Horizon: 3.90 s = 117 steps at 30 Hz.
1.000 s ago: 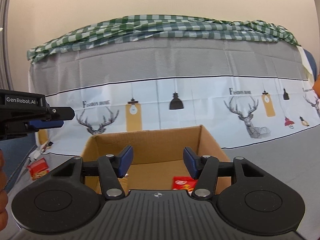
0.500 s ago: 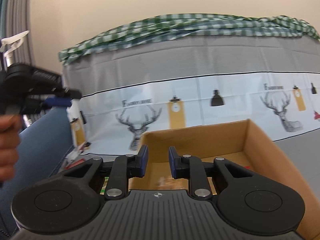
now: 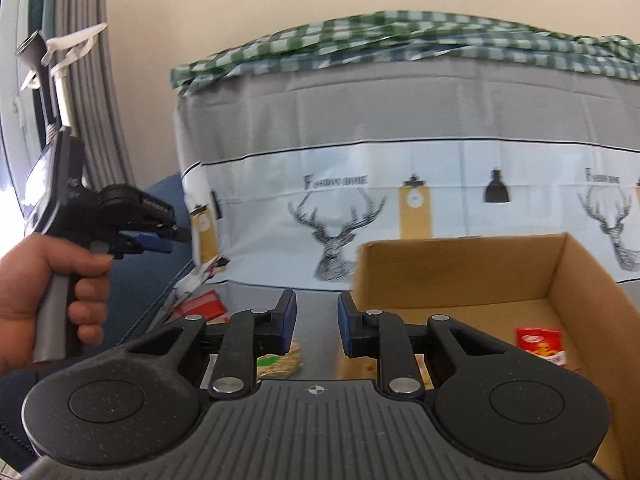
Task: Organize snacks
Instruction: 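Move both tools back toward the remaining snacks on the sofa, then grasp the small red packet with left tool while right tool grasps the peanut tub, then lift the small red packet and peanut tub and carry them toward the box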
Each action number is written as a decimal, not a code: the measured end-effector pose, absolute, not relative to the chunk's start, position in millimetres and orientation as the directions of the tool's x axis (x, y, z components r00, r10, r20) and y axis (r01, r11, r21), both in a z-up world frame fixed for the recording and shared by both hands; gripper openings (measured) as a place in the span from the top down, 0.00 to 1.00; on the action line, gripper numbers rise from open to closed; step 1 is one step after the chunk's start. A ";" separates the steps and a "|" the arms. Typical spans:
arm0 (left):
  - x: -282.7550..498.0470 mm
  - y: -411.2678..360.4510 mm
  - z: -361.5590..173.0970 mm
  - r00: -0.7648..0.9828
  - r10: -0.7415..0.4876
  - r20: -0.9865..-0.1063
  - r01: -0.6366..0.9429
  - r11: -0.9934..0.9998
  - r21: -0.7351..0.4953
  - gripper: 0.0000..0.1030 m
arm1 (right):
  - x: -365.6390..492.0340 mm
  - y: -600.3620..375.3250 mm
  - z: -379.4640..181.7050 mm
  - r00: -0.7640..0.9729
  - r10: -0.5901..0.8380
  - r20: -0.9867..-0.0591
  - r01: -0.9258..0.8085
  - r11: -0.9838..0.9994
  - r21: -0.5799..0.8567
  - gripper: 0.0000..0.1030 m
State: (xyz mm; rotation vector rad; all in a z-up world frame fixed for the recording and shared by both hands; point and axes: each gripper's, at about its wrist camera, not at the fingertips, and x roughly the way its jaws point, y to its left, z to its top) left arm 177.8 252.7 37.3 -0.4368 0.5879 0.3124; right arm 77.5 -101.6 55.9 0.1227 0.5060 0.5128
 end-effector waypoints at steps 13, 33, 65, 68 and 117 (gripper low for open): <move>182.2 297.5 15.4 0.759 0.107 -0.643 -0.457 0.791 -0.408 0.71 | 115.9 16.6 40.6 0.722 0.494 -0.485 -0.432 0.869 0.243 0.27; 247.4 261.6 -57.8 0.645 0.246 -0.724 -0.388 0.921 -0.033 0.19 | 176.4 52.0 -65.3 0.620 0.323 -0.715 -0.264 0.944 0.198 0.07; 238.2 281.6 -42.7 0.654 0.153 -0.741 -0.411 0.894 -0.177 0.95 | 166.7 42.2 -55.7 0.689 0.393 -0.609 -0.276 0.919 0.280 0.19; 236.9 288.1 -40.7 0.663 0.119 -0.739 -0.416 0.879 -0.232 0.95 | 166.7 42.0 -55.6 0.691 0.397 -0.605 -0.279 0.918 0.283 0.19; 203.5 156.1 77.3 0.847 -0.065 -0.527 -0.105 0.952 -0.287 0.96 | 133.0 -108.8 70.8 0.870 0.329 -0.368 -0.278 0.942 0.187 0.19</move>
